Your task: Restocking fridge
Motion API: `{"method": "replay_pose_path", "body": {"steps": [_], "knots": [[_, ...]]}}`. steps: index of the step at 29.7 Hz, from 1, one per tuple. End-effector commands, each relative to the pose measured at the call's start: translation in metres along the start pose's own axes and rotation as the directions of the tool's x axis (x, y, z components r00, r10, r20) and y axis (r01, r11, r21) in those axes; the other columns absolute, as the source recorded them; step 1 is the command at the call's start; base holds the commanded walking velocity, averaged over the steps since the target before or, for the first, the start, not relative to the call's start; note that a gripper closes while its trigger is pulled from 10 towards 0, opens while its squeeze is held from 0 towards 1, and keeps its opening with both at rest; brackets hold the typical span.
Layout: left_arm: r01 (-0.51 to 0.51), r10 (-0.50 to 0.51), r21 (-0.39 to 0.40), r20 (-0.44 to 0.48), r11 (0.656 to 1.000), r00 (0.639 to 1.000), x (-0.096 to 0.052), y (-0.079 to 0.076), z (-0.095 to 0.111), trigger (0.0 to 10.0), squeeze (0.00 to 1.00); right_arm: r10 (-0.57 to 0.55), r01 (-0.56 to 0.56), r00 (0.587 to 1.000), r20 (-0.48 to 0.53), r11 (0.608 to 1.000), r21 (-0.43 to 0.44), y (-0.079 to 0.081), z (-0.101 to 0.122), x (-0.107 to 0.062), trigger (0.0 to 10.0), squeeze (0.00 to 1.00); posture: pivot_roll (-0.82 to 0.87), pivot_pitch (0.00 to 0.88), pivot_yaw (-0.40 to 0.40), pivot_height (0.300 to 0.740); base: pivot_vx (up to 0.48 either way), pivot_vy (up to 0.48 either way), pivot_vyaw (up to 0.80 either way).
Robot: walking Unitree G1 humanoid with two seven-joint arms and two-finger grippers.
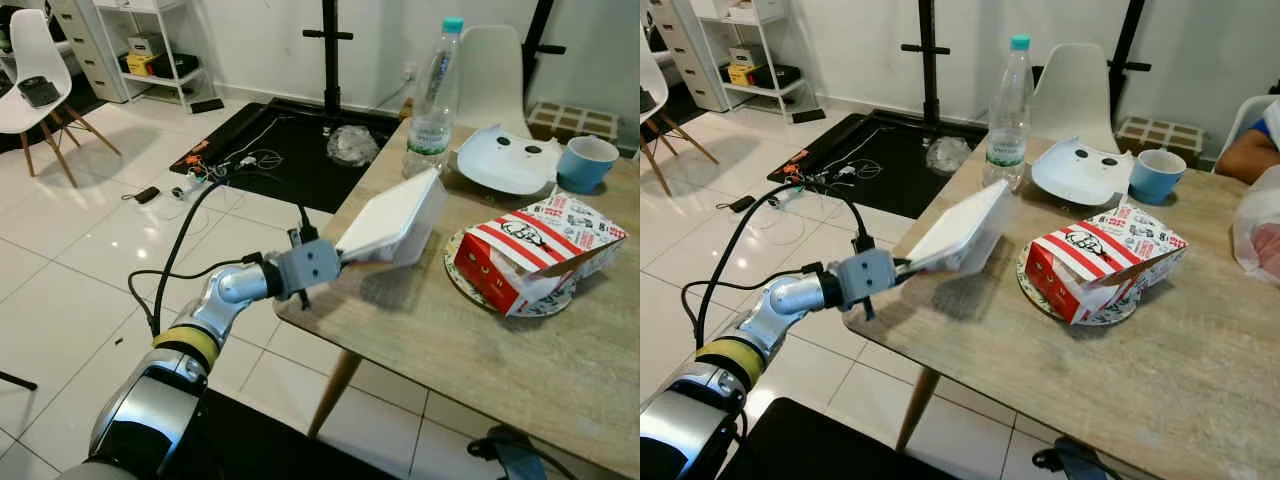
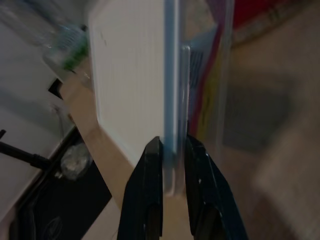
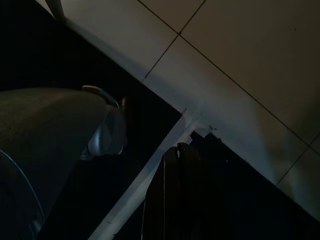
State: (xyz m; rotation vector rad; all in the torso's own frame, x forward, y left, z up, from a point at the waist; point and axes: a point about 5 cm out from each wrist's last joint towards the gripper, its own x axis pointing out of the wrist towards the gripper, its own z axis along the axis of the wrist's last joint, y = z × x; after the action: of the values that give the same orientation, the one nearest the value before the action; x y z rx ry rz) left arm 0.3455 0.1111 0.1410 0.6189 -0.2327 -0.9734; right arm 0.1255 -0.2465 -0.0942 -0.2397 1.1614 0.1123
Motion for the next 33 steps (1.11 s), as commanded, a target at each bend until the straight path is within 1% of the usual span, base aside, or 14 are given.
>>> {"method": "replay_pose_path", "body": {"steps": [1, 2, 3, 4, 10, 16, 18, 21, 23, 25, 26, 28, 30, 33], "knots": [[-0.052, 0.055, -0.038, 0.082, 0.998, 0.995, 0.004, 0.007, 0.013, 5.6, 0.0, -0.004, 0.004, 1.0, 0.013, 1.0, 0.011, -0.001, 0.003, 0.0, 10.0, 0.0, -0.07, 0.0, -0.002, 0.74, 0.0, 0.0, 0.0], [-0.057, 0.063, -0.056, 0.115, 0.997, 0.991, 0.006, 0.007, 0.018, 7.9, 0.0, -0.004, 0.004, 1.0, 0.013, 1.0, 0.01, -0.001, 0.003, 0.0, 10.0, 0.0, -0.07, 0.0, -0.002, 0.74, 0.0, 0.0, 0.0], [-0.057, 0.063, -0.056, 0.115, 0.997, 0.991, 0.006, 0.007, 0.018, 7.9, 0.0, -0.004, 0.004, 1.0, 0.013, 1.0, 0.01, -0.001, 0.003, 0.0, 10.0, 0.0, -0.07, 0.0, -0.002, 0.74, 0.0, 0.0, 0.0], [-0.058, 0.068, -0.07, 0.145, 0.996, 0.987, 0.008, 0.006, 0.023, 9.1, 0.0, -0.004, 0.004, 1.0, 0.014, 1.0, 0.009, -0.001, 0.004, 0.0, 10.0, 0.0, -0.07, 0.0, -0.002, 0.74, 0.0, 0.0, 0.0], [-0.052, 0.093, -0.162, 0.253, 0.985, 0.963, 0.008, 0.007, 0.041, 10.0, 0.0, -0.006, 0.006, 1.0, 0.013, 1.0, 0.007, -0.002, 0.004, 0.0, 10.0, 0.0, -0.08, 0.0, -0.005, 0.74, 0.0, 0.0, 0.0], [-0.026, 0.09, -0.212, 0.299, 0.977, 0.95, 0.007, 0.007, 0.048, 9.6, 0.0, -0.004, 0.004, 1.0, 0.014, 1.0, 0.009, -0.001, 0.004, 0.0, 10.0, 0.0, -0.07, 0.0, -0.003, 0.74, 0.0, 0.0, 0.0], [-0.019, 0.103, -0.253, 0.324, 0.967, 0.94, 0.005, 0.008, 0.052, 9.9, 0.0, -0.003, 0.003, 1.0, 0.014, 1.0, 0.009, -0.001, 0.004, 0.0, 10.0, 0.0, -0.07, 0.0, -0.003, 0.74, 0.0, 0.0, 0.0], [0.012, 0.162, -0.397, 0.402, 0.918, 0.901, -0.001, 0.013, 0.063, 10.0, 0.0, 0.001, -0.001, 1.0, 0.013, 1.0, 0.01, 0.001, 0.003, 0.001, 10.0, 0.0, -0.07, 0.0, -0.003, 0.74, 0.0, 0.0, 0.0], [0.012, 0.162, -0.397, 0.402, 0.918, 0.901, -0.001, 0.013, 0.063, 10.0, 0.0, 0.001, -0.001, 1.0, 0.013, 1.0, 0.01, 0.001, 0.003, 0.001, 10.0, 0.0, -0.07, 0.0, -0.003, 0.74, 0.0, 0.0, 0.0], [0.015, 0.217, -0.489, 0.414, 0.872, 0.884, -0.005, 0.013, 0.065, 10.0, 0.0, 0.002, -0.002, 1.0, 0.013, 1.0, 0.012, 0.001, 0.003, 0.001, 10.0, 0.0, -0.07, 0.0, 0.005, 0.74, 0.0, 0.0, 0.0], [0.015, 0.217, -0.489, 0.414, 0.872, 0.884, -0.005, 0.013, 0.065, 10.0, 0.0, 0.002, -0.002, 1.0, 0.013, 1.0, 0.012, 0.001, 0.003, 0.001, 10.0, 0.0, -0.07, 0.0, 0.005, 0.74, 0.0, 0.0, 0.0], [0.007, 0.274, -0.579, 0.396, 0.815, 0.876, -0.007, 0.013, 0.061, 10.0, 0.0, 0.003, -0.003, 1.0, 0.013, 1.0, 0.012, 0.002, 0.003, 0.001, 10.0, 0.0, -0.07, 0.0, 0.005, 0.74, 0.0, 0.0, 0.0], [0.003, 0.29, -0.604, 0.387, 0.797, 0.875, -0.008, 0.013, 0.06, 10.0, 0.0, 0.004, -0.004, 1.0, 0.013, 1.0, 0.011, 0.002, 0.003, 0.001, 10.0, 0.0, -0.07, 0.0, 0.005, 0.74, 0.0, 0.0, 0.0], [0.036, 0.329, -0.673, 0.407, 0.739, 0.852, -0.01, 0.011, 0.062, 10.0, 0.0, 0.007, -0.007, 1.0, 0.013, 1.0, 0.008, 0.003, 0.004, 0.001, 10.0, 0.0, -0.06, 0.0, 0.004, 0.74, 0.0, 0.0, 0.0]]}}
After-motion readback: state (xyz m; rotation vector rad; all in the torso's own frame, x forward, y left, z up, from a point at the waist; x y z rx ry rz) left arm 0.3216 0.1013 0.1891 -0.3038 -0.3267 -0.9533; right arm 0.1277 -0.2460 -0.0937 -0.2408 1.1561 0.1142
